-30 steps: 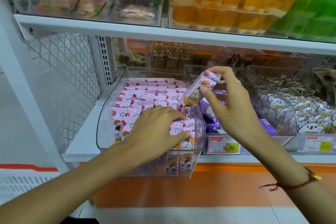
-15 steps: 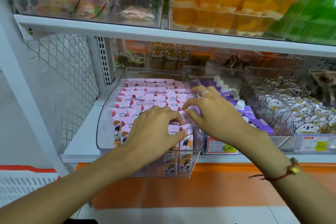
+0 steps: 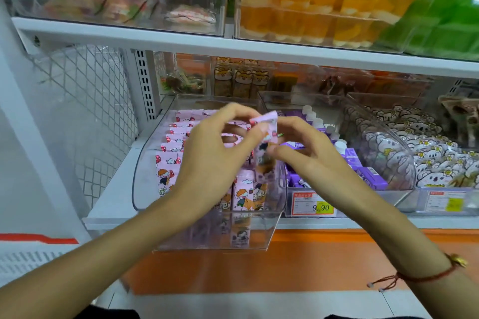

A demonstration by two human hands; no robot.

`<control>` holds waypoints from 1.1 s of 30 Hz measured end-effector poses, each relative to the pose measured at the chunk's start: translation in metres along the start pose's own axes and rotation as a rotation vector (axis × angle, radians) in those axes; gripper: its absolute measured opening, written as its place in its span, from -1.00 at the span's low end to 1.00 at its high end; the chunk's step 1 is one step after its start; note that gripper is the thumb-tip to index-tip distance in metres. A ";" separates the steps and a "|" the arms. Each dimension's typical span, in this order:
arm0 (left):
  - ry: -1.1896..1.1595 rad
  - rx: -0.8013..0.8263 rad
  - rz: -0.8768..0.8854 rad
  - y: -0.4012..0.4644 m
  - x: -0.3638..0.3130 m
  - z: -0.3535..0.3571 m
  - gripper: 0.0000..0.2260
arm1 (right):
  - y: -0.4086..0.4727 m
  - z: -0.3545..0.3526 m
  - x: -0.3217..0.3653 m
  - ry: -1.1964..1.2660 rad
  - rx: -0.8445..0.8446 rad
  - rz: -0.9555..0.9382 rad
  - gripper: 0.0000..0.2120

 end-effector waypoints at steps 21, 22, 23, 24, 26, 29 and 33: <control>0.171 0.098 -0.044 -0.015 0.009 0.005 -0.71 | 0.004 -0.006 -0.010 0.521 -0.114 0.009 -0.58; 0.172 0.126 -0.047 -0.014 0.010 0.006 -0.74 | 0.005 -0.005 -0.008 0.542 -0.078 -0.007 -0.58; 0.173 0.156 -0.045 -0.013 0.012 0.008 -0.77 | 0.006 -0.003 -0.005 0.558 -0.043 -0.030 -0.60; 0.173 0.185 -0.037 -0.013 0.013 0.011 -0.79 | 0.005 -0.001 -0.002 0.557 -0.027 -0.053 -0.65; 0.170 0.218 -0.026 -0.014 0.014 0.015 -0.76 | 0.003 -0.002 0.002 0.493 -0.082 -0.086 -0.74; 0.235 0.155 0.007 -0.014 0.008 0.011 -0.67 | -0.004 -0.008 0.009 0.332 -0.246 -0.148 -0.78; 0.114 0.103 -0.049 -0.010 0.013 0.000 -0.71 | -0.003 -0.004 0.010 0.280 -0.226 -0.113 -0.74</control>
Point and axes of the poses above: each hand's wrist, its own y-axis towards the middle knuckle, its own z-axis out of the palm, x = y × z, the point moved 10 cm from there along y, towards the middle knuckle, and after that the axes turned 12 degrees about x, right-handed, at the moved point
